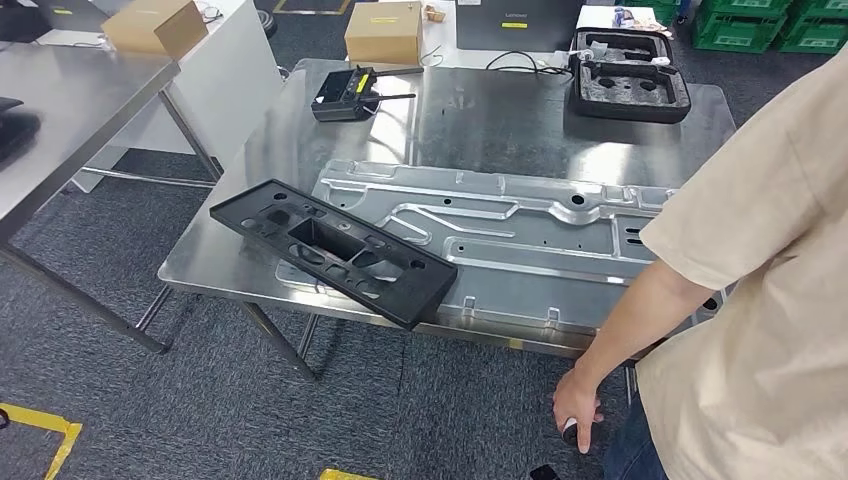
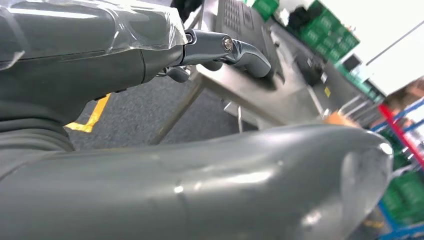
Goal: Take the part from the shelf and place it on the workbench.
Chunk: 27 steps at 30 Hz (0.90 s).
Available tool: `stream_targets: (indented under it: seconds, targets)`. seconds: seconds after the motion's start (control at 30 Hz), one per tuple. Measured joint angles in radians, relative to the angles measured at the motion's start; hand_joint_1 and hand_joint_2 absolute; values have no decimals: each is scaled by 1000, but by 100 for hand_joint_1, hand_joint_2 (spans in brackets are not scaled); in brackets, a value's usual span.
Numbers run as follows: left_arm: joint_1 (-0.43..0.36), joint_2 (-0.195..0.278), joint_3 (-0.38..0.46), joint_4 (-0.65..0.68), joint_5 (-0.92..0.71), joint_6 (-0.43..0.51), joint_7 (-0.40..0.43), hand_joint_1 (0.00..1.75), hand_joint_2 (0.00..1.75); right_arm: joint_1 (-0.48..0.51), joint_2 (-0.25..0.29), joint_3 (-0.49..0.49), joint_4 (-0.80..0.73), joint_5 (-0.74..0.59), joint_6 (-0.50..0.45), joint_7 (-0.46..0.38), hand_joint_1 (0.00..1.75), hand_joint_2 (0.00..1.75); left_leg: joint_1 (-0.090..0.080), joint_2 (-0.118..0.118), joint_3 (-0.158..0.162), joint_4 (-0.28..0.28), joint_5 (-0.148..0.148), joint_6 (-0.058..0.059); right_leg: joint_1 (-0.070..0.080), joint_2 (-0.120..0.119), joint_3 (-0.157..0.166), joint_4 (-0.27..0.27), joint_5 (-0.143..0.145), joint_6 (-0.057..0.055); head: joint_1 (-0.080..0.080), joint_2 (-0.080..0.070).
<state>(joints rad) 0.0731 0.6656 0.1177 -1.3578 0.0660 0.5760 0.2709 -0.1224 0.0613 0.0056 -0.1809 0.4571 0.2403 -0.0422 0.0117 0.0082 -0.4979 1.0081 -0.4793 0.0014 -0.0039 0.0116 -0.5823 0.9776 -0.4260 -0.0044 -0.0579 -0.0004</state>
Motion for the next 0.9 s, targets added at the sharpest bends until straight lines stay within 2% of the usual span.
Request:
stream_targets:
  seconds: [0.03,0.07,0.13,0.17,0.2,0.23,0.3,0.33,0.37,0.4,0.43,0.47,0.5,0.53,0.57,0.6,0.63,0.67,0.7,0.73,0.77,0.8,0.83,0.87,0.9]
  targets:
    - [3,1,16,-5,4,0,-1,0,0,0,0,0,0,0,0,-1,0,0,-4,-1,29,-52,5,4,0,0,-4,-1,7,4,0,0]
    - [6,1,31,-10,8,0,-2,0,0,0,0,0,0,-2,0,-1,0,0,-8,-2,43,-81,6,8,-1,0,-7,-2,14,9,0,0]
    - [12,2,55,-20,29,2,-6,0,0,3,-1,0,0,-7,0,-1,0,0,-12,-2,39,-95,19,20,-4,0,-13,-7,28,22,1,0]
    - [15,2,66,-28,46,4,-9,0,0,5,-1,0,0,-12,0,-2,0,0,-11,-1,34,-101,31,26,-4,-1,-17,-4,22,27,1,0]
    - [19,2,78,-38,66,5,-13,0,0,6,-2,0,0,-16,0,-2,0,0,-9,1,26,-106,44,32,-4,-1,-26,12,-2,32,2,0]
    - [23,2,92,-48,87,5,-16,0,0,7,-4,0,0,-21,0,-3,0,0,-7,2,17,-111,56,37,-4,-2,-39,49,-45,35,3,0]
    - [33,0,121,-70,130,6,-22,0,0,9,-7,1,0,-30,0,-5,0,0,-7,3,-8,-110,77,42,-6,-3,-72,175,-146,41,7,0]
    - [38,-3,135,-82,152,6,-26,0,0,11,-8,1,0,-35,0,-7,0,0,-6,3,-22,-109,88,42,-7,-3,-83,240,-173,44,8,0]
    - [41,-6,147,-94,174,7,-30,0,0,12,-9,1,0,-40,0,-8,0,0,-5,3,-38,-106,99,41,-8,-3,-83,282,-173,48,8,0]
    - [42,-9,159,-108,196,8,-34,0,0,12,-11,1,0,-46,0,-10,0,0,-4,3,-54,-102,109,39,-10,-3,-67,290,-150,52,9,0]
    - [42,-12,171,-124,217,9,-39,0,0,12,-13,1,0,-52,0,-11,0,0,-1,3,-70,-96,118,35,-13,-3,-35,263,-115,56,9,0]
    - [42,-15,183,-141,233,11,-42,0,0,12,-15,1,0,-59,0,-13,0,0,1,3,-86,-87,125,29,-17,-4,14,204,-90,59,9,0]
    - [42,-16,194,-161,246,16,-45,0,0,11,-18,1,0,-65,0,-15,0,0,2,3,-101,-75,131,23,-18,-3,70,124,-84,61,10,0]
    - [41,-17,203,-181,255,21,-46,0,0,11,-20,1,0,-69,0,-17,0,0,2,2,-113,-66,138,16,-17,-3,113,56,-90,56,9,0]
    - [40,-17,210,-198,263,26,-46,0,0,11,-22,0,0,-72,0,-18,0,0,2,3,-121,-60,146,10,-15,-2,141,7,-103,50,9,0]
    - [39,-18,215,-216,270,32,-46,0,0,12,-24,0,0,-75,0,-19,0,0,3,3,-126,-59,156,5,-11,-1,149,-17,-111,41,9,0]
    - [39,-18,218,-231,277,37,-46,0,0,13,-27,0,0,-78,0,-20,0,0,5,3,-128,-61,166,-1,-9,-1,142,-17,-106,30,8,0]
    - [39,-20,219,-245,283,43,-45,0,0,15,-28,-1,0,-81,0,-21,0,0,8,3,-132,-60,165,-5,-9,-2,134,-17,-98,22,8,0]
    - [41,-22,220,-262,289,49,-44,0,0,17,-30,-1,0,-85,0,-22,0,0,11,2,-139,-45,143,-10,-9,-4,126,-16,-87,13,6,0]
    - [42,-23,221,-278,293,55,-44,0,0,19,-33,-2,0,-88,0,-22,0,0,12,2,-151,-9,101,-15,-11,-7,115,-17,-76,6,6,0]
    - [43,-24,222,-295,297,61,-44,0,0,20,-36,-2,0,-92,0,-22,0,0,14,1,-166,49,43,-20,-11,-10,101,-17,-63,1,4,0]
    - [44,-25,223,-310,300,68,-45,0,0,20,-39,-2,0,-97,0,-21,0,0,14,1,-183,121,-12,-23,-10,-11,85,-16,-50,-1,4,0]
    - [47,-25,223,-325,302,73,-45,0,0,21,-43,-3,0,-101,0,-21,0,0,14,1,-195,190,-49,-25,-9,-12,68,-16,-37,-2,3,0]
    - [50,-26,223,-338,303,78,-47,0,0,21,-46,-3,0,-106,0,-20,0,0,14,1,-196,239,-60,-25,-8,-12,49,-15,-23,-3,3,0]
    - [52,-26,222,-352,303,82,-48,0,0,21,-50,-3,0,-110,0,-19,0,0,13,1,-181,255,-47,-22,-6,-12,31,-15,-10,-3,3,0]
